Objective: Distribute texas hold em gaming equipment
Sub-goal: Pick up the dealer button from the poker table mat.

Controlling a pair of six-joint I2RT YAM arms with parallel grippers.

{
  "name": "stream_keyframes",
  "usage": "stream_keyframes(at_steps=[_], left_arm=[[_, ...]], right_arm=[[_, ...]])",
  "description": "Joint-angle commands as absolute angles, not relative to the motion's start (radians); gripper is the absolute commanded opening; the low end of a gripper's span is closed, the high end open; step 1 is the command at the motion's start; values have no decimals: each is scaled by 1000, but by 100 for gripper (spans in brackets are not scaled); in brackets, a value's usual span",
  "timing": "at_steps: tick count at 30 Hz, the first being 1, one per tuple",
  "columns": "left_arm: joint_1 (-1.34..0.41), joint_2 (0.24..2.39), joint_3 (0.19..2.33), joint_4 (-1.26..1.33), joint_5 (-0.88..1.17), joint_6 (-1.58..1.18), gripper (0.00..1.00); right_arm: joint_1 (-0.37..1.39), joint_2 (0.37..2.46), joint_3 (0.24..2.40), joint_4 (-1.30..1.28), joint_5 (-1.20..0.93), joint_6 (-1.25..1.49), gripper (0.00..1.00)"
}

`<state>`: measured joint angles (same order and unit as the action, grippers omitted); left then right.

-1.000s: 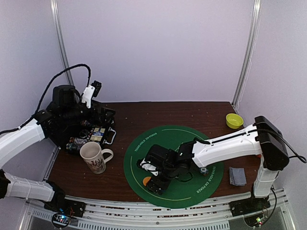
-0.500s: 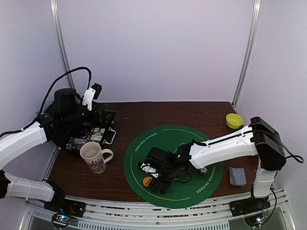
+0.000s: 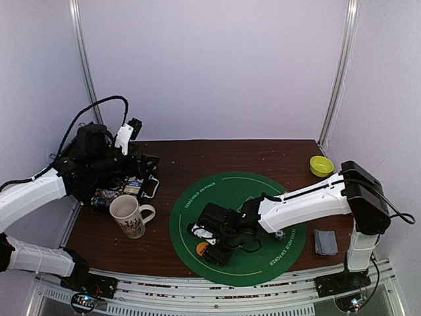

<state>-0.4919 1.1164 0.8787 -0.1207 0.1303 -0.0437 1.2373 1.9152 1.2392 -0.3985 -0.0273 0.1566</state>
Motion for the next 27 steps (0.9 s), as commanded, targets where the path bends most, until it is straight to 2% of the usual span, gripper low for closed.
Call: stream_keyframes(at_steps=[1,4,17,27], left_arm=[[-488,1103,865,-71,123,-19,98],[-489,1103,863,-71,124,-16,98],[-489,1099,860,-69,119,-8,98],[-489,1098,857,-66,121,-5,98]], right_arm=[[1239,1963,1252,-418,-20,150,59],[1239,1952,1252,-422,-20,154,48],[1239,1899,1284,-493,-17,165,41],[1235,1832,1297,-498,-15,185,40]])
